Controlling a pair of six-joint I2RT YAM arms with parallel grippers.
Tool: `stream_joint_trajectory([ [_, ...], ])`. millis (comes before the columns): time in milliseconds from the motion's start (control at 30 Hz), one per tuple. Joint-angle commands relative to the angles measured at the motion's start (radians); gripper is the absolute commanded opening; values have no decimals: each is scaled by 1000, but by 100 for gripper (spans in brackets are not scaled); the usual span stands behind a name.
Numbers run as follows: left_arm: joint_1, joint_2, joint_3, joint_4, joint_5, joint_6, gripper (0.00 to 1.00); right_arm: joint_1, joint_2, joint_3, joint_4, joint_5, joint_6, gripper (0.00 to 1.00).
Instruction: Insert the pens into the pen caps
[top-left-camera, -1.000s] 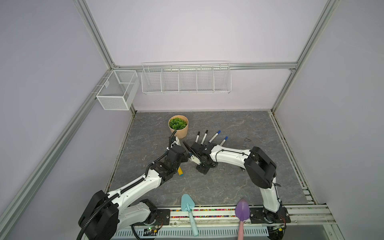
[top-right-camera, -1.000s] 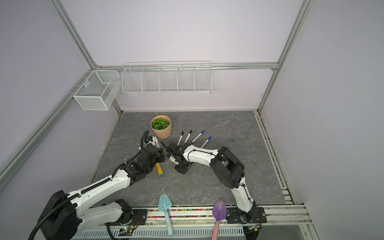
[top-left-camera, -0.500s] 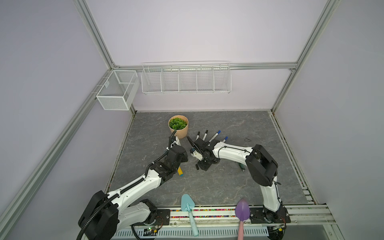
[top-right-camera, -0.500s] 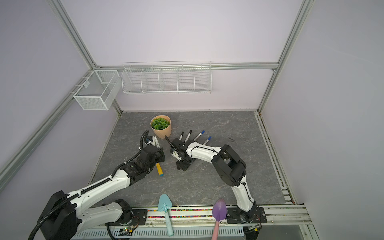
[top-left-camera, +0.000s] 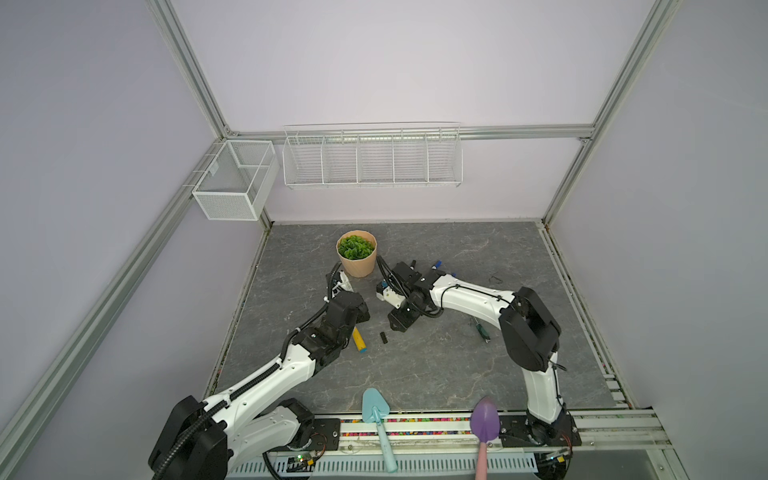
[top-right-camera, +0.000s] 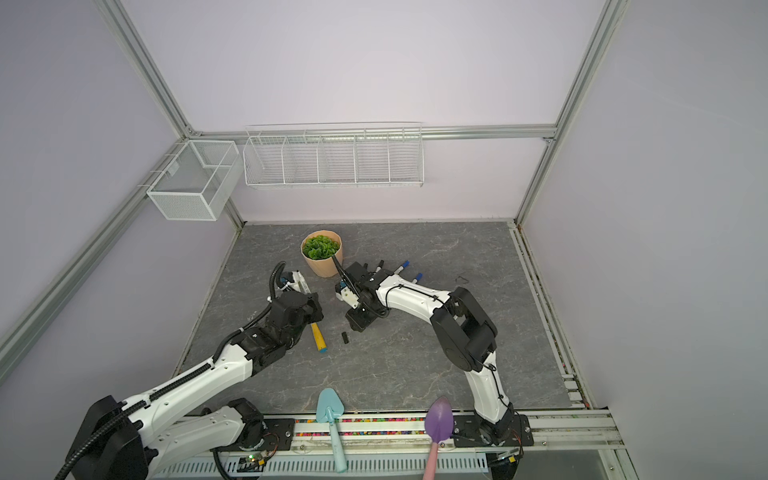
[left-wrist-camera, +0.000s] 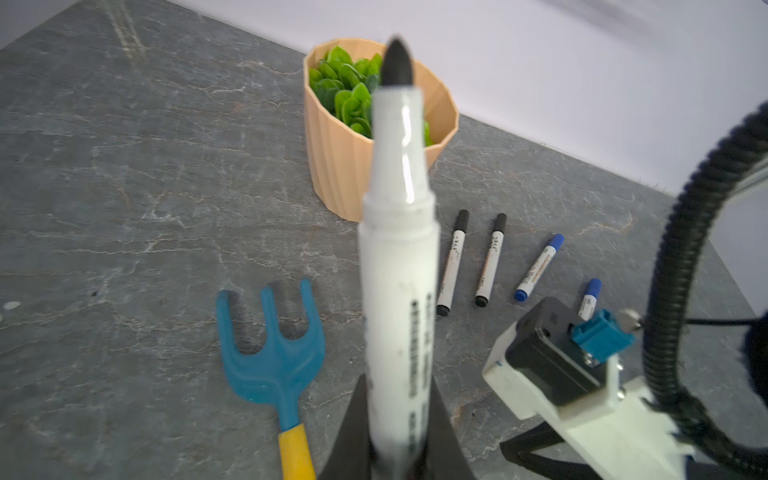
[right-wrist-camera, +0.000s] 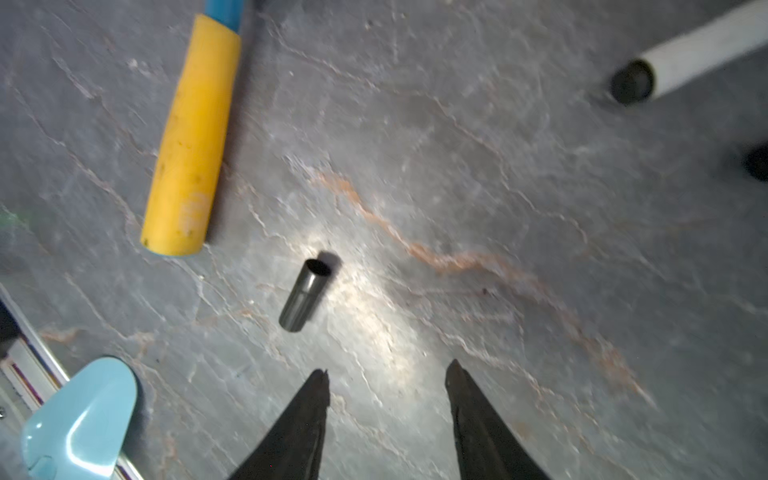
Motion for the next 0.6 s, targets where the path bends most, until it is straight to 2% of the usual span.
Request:
stream_joint_trajectory([
  [0,21,-51,-22,-47,-40,-52,0,30,84,73,-87,-58,-48,54],
  [200,44,-122,-26,-110,-37,-32,0,80,205,201,-194,-59,-83,56],
  [567,56,-181,-14,-179,-21,27,0,155,315,365,-306,46,-98,55],
])
